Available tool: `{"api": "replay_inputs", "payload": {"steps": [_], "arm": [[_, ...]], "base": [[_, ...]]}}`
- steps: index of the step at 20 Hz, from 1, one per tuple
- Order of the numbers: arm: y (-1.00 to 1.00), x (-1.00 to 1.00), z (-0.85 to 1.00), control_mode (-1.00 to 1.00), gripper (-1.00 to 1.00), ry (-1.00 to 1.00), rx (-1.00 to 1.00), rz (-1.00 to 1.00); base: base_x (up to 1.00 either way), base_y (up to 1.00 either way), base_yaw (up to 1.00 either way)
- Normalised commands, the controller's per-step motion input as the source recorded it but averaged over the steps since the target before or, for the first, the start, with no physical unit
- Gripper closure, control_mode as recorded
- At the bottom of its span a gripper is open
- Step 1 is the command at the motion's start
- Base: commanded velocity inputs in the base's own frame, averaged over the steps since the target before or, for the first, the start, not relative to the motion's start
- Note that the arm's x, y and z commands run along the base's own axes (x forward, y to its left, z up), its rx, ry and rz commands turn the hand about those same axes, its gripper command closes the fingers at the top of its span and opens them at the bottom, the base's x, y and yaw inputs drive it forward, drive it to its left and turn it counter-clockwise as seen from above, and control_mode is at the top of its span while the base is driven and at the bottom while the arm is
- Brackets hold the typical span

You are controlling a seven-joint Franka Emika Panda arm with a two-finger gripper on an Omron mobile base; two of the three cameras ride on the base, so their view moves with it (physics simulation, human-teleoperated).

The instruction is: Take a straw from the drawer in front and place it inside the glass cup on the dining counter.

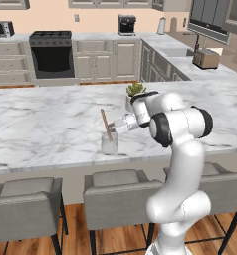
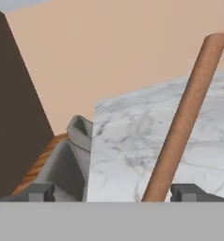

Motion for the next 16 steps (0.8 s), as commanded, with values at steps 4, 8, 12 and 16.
{"api": "replay_inputs", "payload": {"steps": [4, 8, 12, 16], "arm": [[-0.08, -0.11, 0.66, -1.00, -1.00, -0.09, 0.00, -0.04], [-0.16, 0.03, 0.17, -1.00, -1.00, 0.00, 0.00, -0.01], [-0.16, 0.09, 0.27, -1.00, -1.00, -0.04, 0.00, -0.02], [-0.22, -0.02, 0.73, -1.00, -1.00, -0.13, 0.01, -0.02]], "base": [[0.00, 0.00, 0.00], [0.00, 0.00, 0.00], [0.00, 0.00, 0.00], [0.00, 0.00, 0.00]]}}
